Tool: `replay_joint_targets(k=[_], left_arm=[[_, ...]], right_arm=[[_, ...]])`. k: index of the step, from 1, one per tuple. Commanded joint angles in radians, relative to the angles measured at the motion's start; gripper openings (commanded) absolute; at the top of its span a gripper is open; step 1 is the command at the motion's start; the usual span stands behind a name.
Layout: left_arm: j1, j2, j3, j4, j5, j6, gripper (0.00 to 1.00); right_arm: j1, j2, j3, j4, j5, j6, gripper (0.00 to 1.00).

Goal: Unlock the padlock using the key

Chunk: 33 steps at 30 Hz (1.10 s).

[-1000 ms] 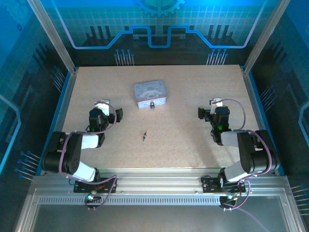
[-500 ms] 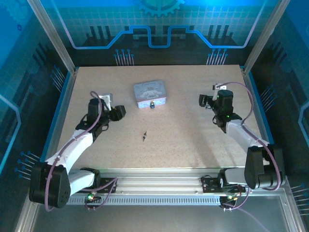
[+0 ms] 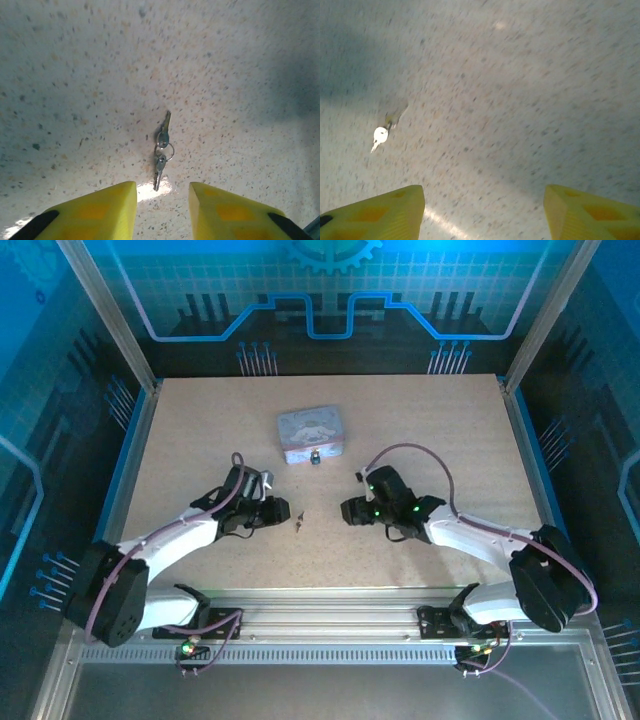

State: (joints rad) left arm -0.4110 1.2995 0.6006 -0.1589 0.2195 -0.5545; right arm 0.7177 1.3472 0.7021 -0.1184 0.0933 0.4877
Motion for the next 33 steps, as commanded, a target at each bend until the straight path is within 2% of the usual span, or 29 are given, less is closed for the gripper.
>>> replay_joint_targets(k=[1,8,15,33], left_arm=[[-0.026,0.069,-0.007,0.055,0.049,-0.040,0.31],[-0.046,0.211,0.061,0.088,0.058,-0.044,0.28],[-0.046,0.295,0.097,0.110,0.053,-0.046,0.27],[-0.045,0.323,0.134,0.152,0.088,-0.085,0.28]], right_arm=[[0.051,0.022,-0.013,-0.020,0.006,0.051,0.60],[0.090,0.093,0.000,0.000,0.005,0.061,0.50],[0.090,0.147,0.024,0.014,-0.009,0.054,0.47],[0.099,0.237,0.063,0.034,-0.034,0.056,0.44]])
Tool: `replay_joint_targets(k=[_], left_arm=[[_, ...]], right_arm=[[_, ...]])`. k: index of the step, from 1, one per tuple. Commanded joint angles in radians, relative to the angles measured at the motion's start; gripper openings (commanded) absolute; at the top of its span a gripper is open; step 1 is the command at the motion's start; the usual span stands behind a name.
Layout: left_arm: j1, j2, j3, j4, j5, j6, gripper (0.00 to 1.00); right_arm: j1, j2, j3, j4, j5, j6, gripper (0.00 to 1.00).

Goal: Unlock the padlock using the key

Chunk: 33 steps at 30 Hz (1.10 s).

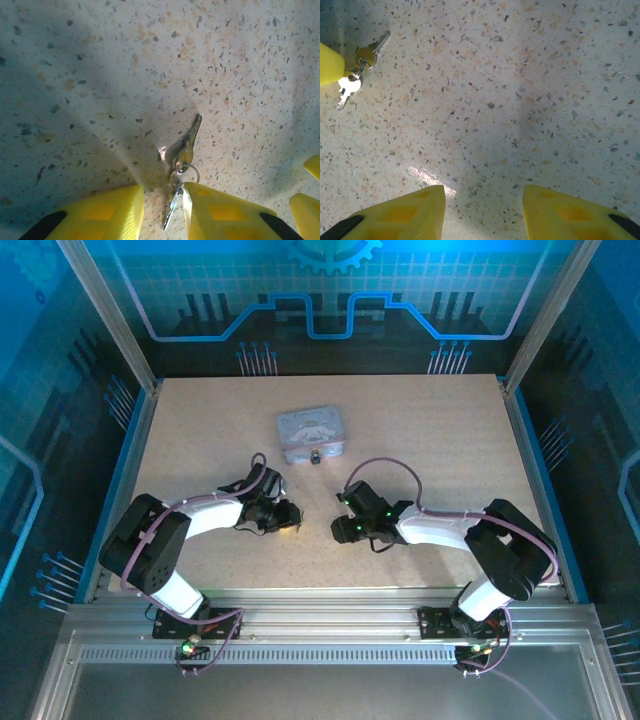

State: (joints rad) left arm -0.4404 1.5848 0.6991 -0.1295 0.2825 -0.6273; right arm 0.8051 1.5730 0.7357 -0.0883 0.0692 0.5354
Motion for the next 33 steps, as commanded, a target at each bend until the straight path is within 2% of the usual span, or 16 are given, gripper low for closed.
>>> replay_joint_targets(k=[1,9,33], left_arm=[[-0.016,0.028,0.039,0.111,0.020,-0.010,0.28],[-0.015,-0.043,0.070,0.015,-0.025,0.020,0.29],[-0.015,0.048,0.086,-0.001,-0.034,0.033,0.30]], right_arm=[[0.012,0.010,0.031,0.001,-0.009,0.006,0.43],[0.013,-0.008,0.037,-0.013,0.004,-0.004,0.43],[0.016,-0.030,0.031,-0.035,0.013,0.001,0.43]])
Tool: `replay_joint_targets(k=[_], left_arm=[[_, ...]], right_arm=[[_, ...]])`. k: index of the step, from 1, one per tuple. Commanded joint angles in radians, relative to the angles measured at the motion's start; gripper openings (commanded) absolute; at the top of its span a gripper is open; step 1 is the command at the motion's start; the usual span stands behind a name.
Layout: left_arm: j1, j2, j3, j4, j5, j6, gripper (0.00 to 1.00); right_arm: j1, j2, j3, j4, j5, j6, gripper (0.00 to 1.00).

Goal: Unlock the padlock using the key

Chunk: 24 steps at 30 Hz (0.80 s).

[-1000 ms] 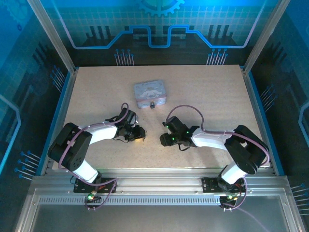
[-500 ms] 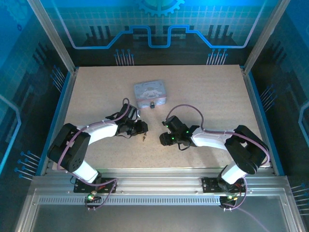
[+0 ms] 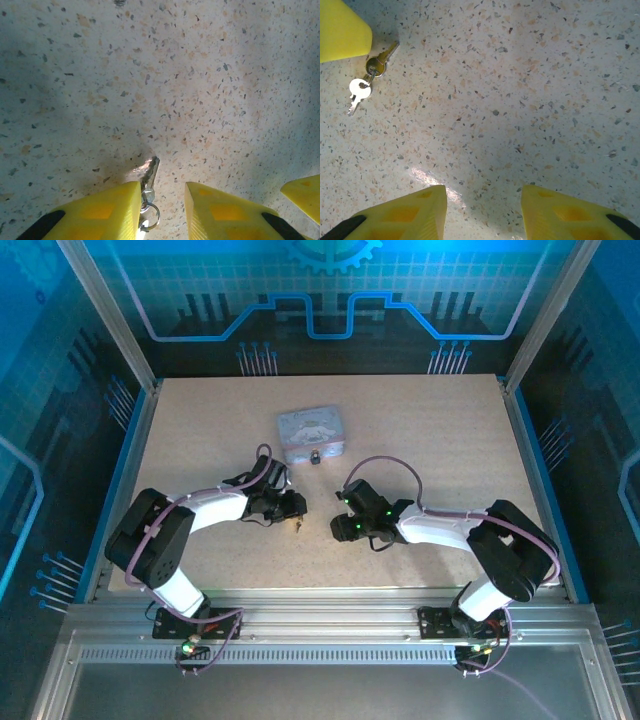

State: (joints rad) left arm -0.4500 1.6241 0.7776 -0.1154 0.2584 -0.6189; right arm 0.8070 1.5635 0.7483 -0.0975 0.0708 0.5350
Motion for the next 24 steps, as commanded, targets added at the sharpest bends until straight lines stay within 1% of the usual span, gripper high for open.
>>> replay_joint_targets(k=[1,24], left_arm=[[-0.006,0.007,0.008,-0.017,-0.014,0.025,0.30],[-0.004,0.031,-0.019,-0.014,0.016,0.010,0.30]], right_arm=[[0.014,-0.020,0.020,-0.027,0.011,0.000,0.43],[0.024,-0.032,0.028,-0.041,0.021,0.001,0.43]])
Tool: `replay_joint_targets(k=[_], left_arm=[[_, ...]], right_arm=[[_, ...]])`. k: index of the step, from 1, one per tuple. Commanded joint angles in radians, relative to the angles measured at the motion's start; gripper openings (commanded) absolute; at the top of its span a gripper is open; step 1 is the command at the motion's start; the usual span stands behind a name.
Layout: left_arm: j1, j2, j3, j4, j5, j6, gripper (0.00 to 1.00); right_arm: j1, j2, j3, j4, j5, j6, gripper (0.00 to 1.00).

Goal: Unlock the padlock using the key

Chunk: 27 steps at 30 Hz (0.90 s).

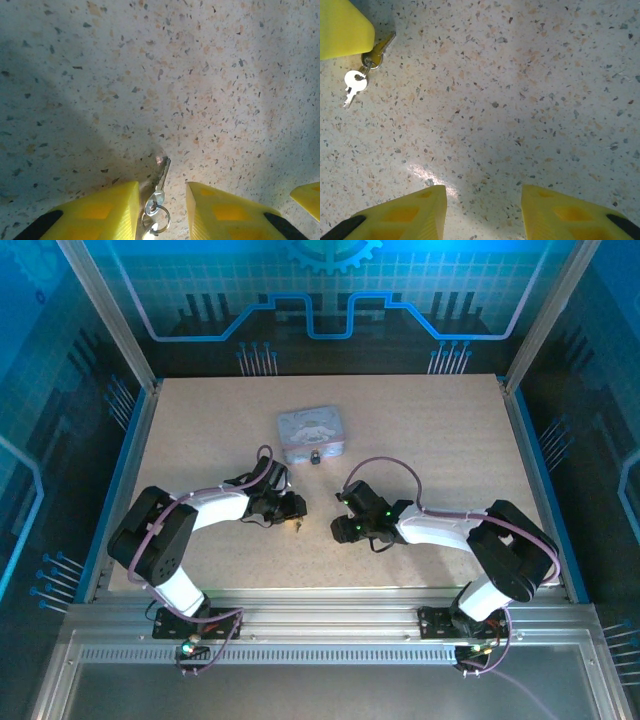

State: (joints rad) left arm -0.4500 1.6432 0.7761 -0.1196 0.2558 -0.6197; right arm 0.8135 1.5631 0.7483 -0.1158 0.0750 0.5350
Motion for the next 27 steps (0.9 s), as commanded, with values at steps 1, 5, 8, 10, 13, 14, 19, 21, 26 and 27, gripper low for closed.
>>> replay_joint_targets(k=[1,5,8,10,13,14,19,21,26,27], left_arm=[[-0.006,0.012,-0.021,-0.004,0.024,0.008,0.30],[-0.010,0.015,-0.030,0.018,0.046,-0.004,0.29],[-0.014,0.020,-0.036,0.030,0.056,-0.008,0.29],[-0.015,0.027,-0.040,0.039,0.062,-0.013,0.29],[-0.015,0.038,-0.045,0.057,0.067,-0.021,0.29],[-0.016,0.041,-0.046,0.060,0.068,-0.024,0.29],[-0.019,0.052,-0.039,0.068,0.064,-0.026,0.26],[-0.021,0.054,-0.036,0.067,0.060,-0.025,0.25],[-0.022,0.061,-0.033,0.059,0.055,-0.020,0.20],[-0.023,0.060,-0.031,0.056,0.053,-0.019,0.18]], right_arm=[[0.019,-0.032,0.025,-0.021,0.018,0.002,0.43],[0.021,-0.032,0.025,-0.020,0.020,0.004,0.43],[0.025,-0.032,0.026,-0.019,0.021,0.005,0.43],[0.026,-0.032,0.028,-0.020,0.023,0.005,0.43],[0.028,-0.034,0.028,-0.022,0.026,0.005,0.43],[0.029,-0.035,0.028,-0.024,0.027,0.005,0.43],[0.028,-0.041,0.024,-0.029,0.034,0.005,0.43],[0.029,-0.043,0.024,-0.030,0.037,0.005,0.43],[0.028,-0.052,0.023,-0.039,0.045,0.002,0.43],[0.029,-0.054,0.022,-0.039,0.047,0.000,0.43]])
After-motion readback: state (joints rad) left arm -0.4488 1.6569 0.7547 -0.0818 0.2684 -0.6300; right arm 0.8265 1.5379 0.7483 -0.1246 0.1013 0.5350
